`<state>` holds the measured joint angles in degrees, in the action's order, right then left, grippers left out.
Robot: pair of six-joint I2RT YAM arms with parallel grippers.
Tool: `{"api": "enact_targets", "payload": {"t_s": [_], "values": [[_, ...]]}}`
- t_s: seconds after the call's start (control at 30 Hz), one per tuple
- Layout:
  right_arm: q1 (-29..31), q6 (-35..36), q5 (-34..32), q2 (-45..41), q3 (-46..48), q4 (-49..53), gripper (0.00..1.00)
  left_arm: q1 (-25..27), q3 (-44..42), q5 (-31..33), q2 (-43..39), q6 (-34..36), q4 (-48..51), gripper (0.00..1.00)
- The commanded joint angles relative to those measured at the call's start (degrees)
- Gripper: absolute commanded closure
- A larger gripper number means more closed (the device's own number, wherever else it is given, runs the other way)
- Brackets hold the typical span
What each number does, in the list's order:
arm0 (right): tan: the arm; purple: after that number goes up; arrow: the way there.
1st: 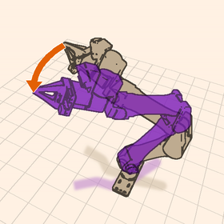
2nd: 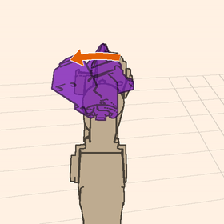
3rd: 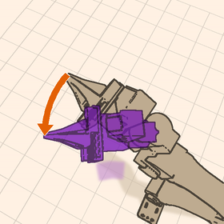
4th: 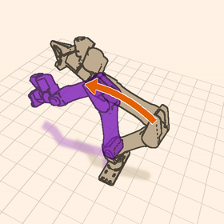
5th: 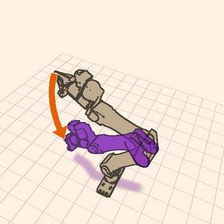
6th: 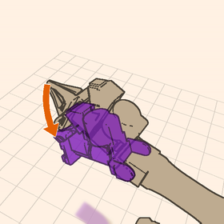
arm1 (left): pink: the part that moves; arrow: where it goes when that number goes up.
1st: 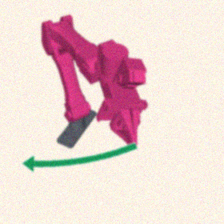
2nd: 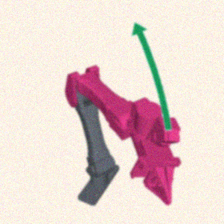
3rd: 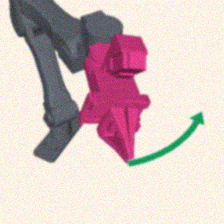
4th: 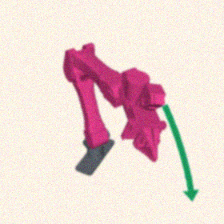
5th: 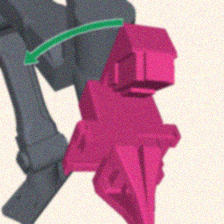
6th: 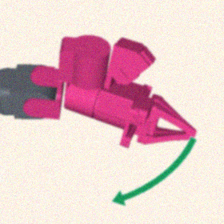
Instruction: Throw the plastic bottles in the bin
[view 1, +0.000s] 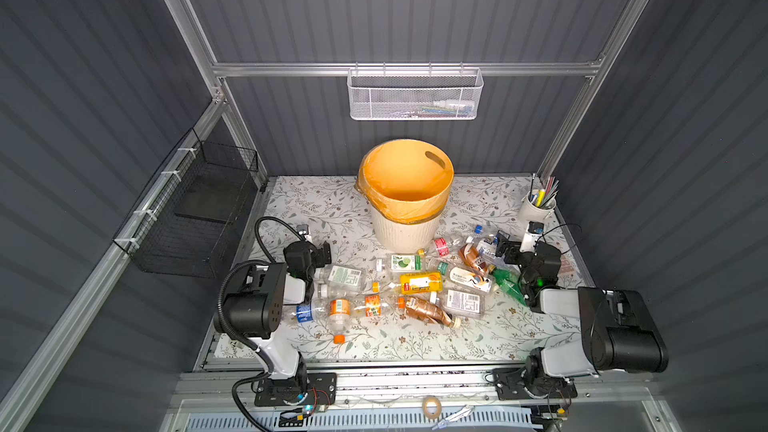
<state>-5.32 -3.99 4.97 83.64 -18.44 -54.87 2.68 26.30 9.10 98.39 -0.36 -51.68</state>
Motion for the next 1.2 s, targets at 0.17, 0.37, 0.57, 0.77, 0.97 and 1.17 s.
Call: {"api": "enact_targets", "payload": {"t_s": [0.17, 0.37, 0.57, 0.77, 0.97, 1.17], "values": [[-0.1, 0.1, 0.7, 0.1, -0.5, -1.0, 0.01, 0.3, 1.0, -0.8, 0.0, 1.1, 0.2, 0.0], [-0.1, 0.2, 0.7, 0.3, -0.4, -1.0, 0.01, 0.3, 1.0, -0.8, -0.1, 1.1, 0.2, 0.0], [-0.1, 0.1, 0.7, 0.2, -0.4, -1.0, 0.01, 0.3, 1.1, -0.8, 0.0, 1.1, 0.2, 0.0], [-0.1, 0.1, 0.7, 0.1, -0.4, -1.0, 0.01, 0.3, 1.1, -0.9, 0.0, 1.0, 0.4, 0.0], [-0.2, -0.7, 0.3, -5.5, -5.4, 13.8, 0.01, 0.2, 5.3, 7.0, -5.9, -2.7, 12.8, 0.0], [-0.3, -1.1, 2.7, -11.7, -18.6, 44.6, 0.01, 0.2, 14.4, 6.5, -15.6, -10.5, 37.7, 0.0]]}}
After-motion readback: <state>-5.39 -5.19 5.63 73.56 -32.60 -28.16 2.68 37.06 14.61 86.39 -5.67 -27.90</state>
